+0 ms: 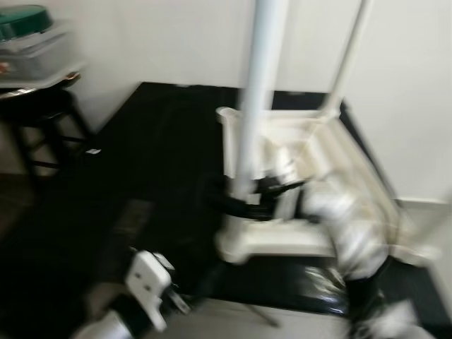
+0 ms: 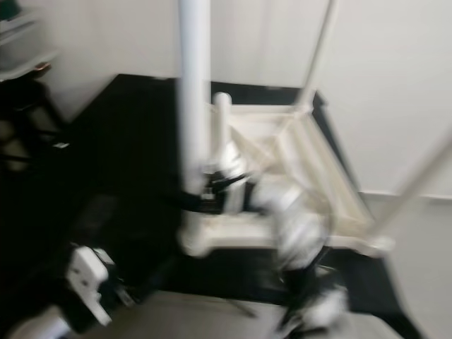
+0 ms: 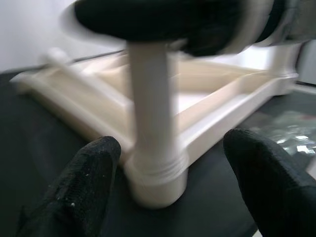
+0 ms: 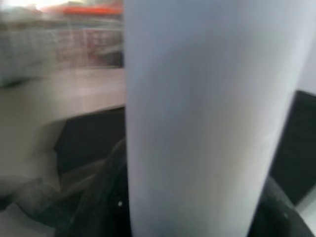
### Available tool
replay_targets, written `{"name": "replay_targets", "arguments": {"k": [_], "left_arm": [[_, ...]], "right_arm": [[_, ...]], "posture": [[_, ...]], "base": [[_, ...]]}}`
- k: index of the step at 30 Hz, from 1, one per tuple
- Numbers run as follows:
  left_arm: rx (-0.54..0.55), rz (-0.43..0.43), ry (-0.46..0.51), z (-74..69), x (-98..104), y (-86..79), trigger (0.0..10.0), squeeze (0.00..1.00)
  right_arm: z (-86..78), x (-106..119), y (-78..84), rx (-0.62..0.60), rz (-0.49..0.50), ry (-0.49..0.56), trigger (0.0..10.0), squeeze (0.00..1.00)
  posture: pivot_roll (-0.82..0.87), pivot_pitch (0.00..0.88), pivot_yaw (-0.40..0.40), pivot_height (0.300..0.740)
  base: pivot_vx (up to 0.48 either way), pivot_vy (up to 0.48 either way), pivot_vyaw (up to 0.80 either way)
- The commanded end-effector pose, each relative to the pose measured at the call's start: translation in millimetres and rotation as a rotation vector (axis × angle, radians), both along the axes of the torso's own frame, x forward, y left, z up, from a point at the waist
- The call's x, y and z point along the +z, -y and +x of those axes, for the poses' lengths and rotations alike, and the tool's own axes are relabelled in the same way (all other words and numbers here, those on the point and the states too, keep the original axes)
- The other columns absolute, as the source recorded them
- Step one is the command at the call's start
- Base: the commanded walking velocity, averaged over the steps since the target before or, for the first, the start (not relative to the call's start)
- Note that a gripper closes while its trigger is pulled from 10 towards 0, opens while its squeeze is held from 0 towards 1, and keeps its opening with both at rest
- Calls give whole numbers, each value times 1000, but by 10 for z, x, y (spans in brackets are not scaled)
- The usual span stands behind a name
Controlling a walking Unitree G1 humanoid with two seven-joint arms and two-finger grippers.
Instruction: Building children table
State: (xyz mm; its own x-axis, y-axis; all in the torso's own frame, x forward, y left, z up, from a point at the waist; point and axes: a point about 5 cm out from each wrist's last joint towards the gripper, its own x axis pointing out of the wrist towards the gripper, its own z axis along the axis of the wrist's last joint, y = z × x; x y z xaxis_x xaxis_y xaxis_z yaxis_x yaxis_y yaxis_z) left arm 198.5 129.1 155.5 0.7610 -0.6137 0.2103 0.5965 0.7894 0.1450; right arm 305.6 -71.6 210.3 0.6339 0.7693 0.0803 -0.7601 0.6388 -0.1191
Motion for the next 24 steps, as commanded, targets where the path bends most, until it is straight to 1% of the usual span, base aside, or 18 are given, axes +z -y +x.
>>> {"name": "replay_targets", "arguments": {"k": [1,2,3,4,6,8,9,10,12,13,15,16,17,18,19,23,24], "left_arm": [[-1,-6,-22,-13,-28,-22,10000,0],[-1,-5,-23,-3,-26,-31,10000,0],[-13,4,-29,13,-42,-39,10000,0],[-13,4,-29,13,-42,-39,10000,0],[-21,10,-37,23,-52,-58,10000,0],[-21,10,-37,23,-52,-58,10000,0],[-22,12,-39,25,-54,-62,10000,0],[-21,14,-39,26,-52,-68,10000,0],[-10,18,-38,28,-52,-84,10000,0],[-1,20,-37,32,-52,-97,10000,0],[4,22,-37,36,-51,-106,10000,0],[3,23,-38,44,-51,-109,10000,0],[3,23,-38,44,-51,-109,10000,0],[-7,23,-40,59,-55,-106,10000,0],[-11,23,-41,66,-59,-104,10000,0],[-14,23,-42,72,-62,-102,10000,0],[-12,25,-40,79,-59,-101,10000,0]], "right_arm": [[-100,-342,204,-399,-79,-128,0,0],[-230,-405,159,-421,-50,-159,0,0],[-303,-413,34,-299,-77,-137,0,0],[-303,-413,34,-299,-77,-137,0,0],[-196,-332,-13,-287,-81,-93,0,0],[-196,-332,-13,-287,-81,-93,0,0],[-161,-312,-26,-293,-74,-85,0,0],[-146,-307,-52,-284,-70,-86,10000,0],[-138,-297,-73,-265,-65,-90,10000,0],[-125,-275,-101,-208,-55,-102,10000,1000],[-144,-249,-133,-195,-46,-115,10000,1000],[-130,-193,-151,-173,-30,-120,10000,1000],[-130,-193,-151,-173,-30,-120,10000,1000],[-101,-92,-174,-147,-16,-99,10000,1000],[-70,-53,-180,-126,-14,-79,10000,1000],[-38,-25,-186,-106,-14,-59,10000,1000],[-25,30,-269,50,-30,-45,10000,1000]], "posture": [[-3,165,10,740],[-3,165,10,740],[-14,164,26,740],[-14,164,26,740],[2,156,33,740],[2,156,33,740],[2,156,33,740],[7,154,42,740],[14,154,50,740],[11,151,57,740],[11,151,57,740],[10,148,62,740],[10,148,62,740],[7,143,59,740],[7,143,59,740],[8,141,59,740],[11,141,54,740]], "base": [[0,0,0],[0,0,0],[0,0,0],[0,0,0],[0,0,0],[0,0,0],[0,0,0],[0,0,0],[0,0,0],[0,0,0],[0,0,0],[0,0,0],[0,0,0],[0,0,0],[0,0,0],[0,0,0],[0,0,0]]}}
